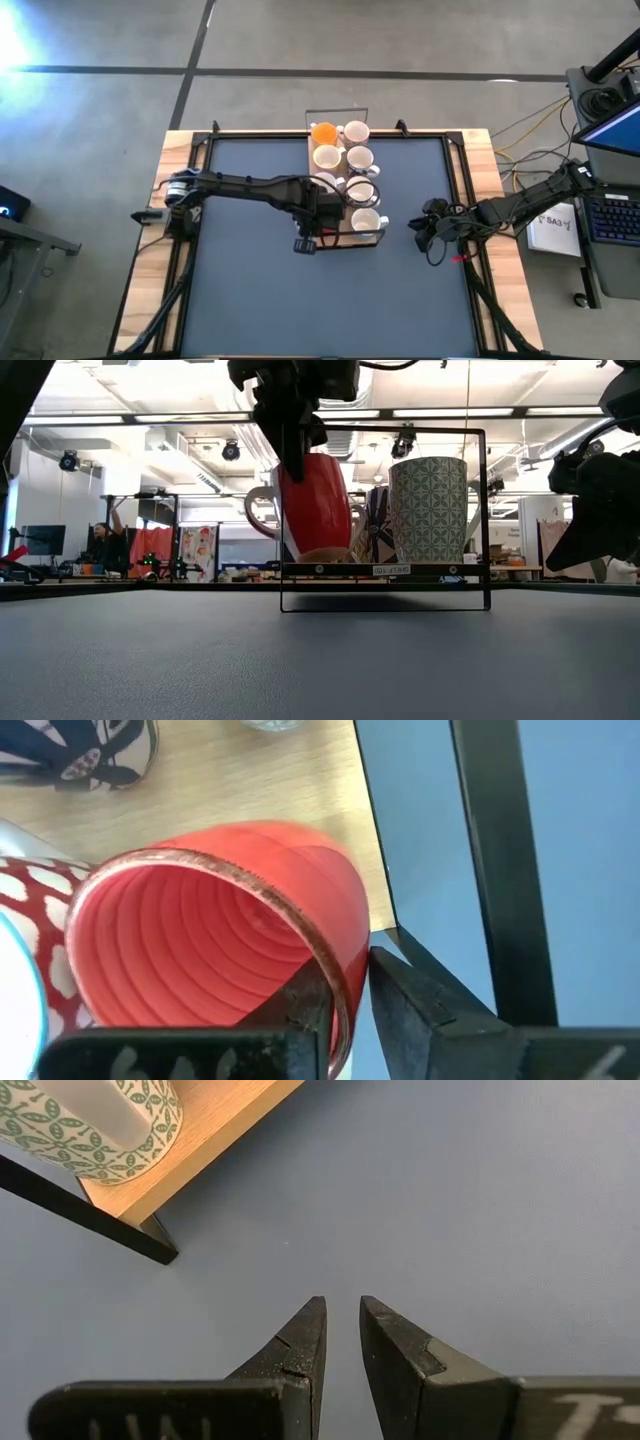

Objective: Place coffee mugs
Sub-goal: Put the red mug on the shelf, then return to Home Position

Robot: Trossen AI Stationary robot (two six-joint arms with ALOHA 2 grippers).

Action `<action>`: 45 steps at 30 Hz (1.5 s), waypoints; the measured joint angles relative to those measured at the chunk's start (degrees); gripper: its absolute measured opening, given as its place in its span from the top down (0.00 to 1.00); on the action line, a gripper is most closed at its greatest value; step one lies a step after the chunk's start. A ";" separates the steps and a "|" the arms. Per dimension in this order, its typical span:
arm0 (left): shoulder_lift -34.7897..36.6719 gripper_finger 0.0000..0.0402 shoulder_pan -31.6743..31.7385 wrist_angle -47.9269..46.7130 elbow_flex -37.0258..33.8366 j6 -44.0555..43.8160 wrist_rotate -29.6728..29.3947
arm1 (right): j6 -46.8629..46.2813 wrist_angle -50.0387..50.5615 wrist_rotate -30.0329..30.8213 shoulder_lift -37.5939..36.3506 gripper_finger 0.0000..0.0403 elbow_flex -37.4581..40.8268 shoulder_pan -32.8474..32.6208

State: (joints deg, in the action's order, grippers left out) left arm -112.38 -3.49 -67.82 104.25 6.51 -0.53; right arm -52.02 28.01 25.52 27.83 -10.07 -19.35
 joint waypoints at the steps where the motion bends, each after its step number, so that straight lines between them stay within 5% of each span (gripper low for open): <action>1: 0.01 0.87 0.00 0.17 0.00 0.29 -0.05 | -0.01 0.00 0.00 0.00 0.87 0.00 0.00; 35: 0.42 0.82 -0.09 -5.49 5.60 2.83 0.08 | -0.01 0.00 0.02 0.00 0.87 0.00 -0.01; 45: 7.84 0.82 0.30 -5.50 1.25 3.92 -2.57 | -0.01 0.00 0.00 0.00 0.87 0.00 -0.01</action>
State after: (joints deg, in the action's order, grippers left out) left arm -104.54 -3.18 -73.32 105.49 10.44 -3.10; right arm -52.03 28.01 25.52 27.83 -10.07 -19.35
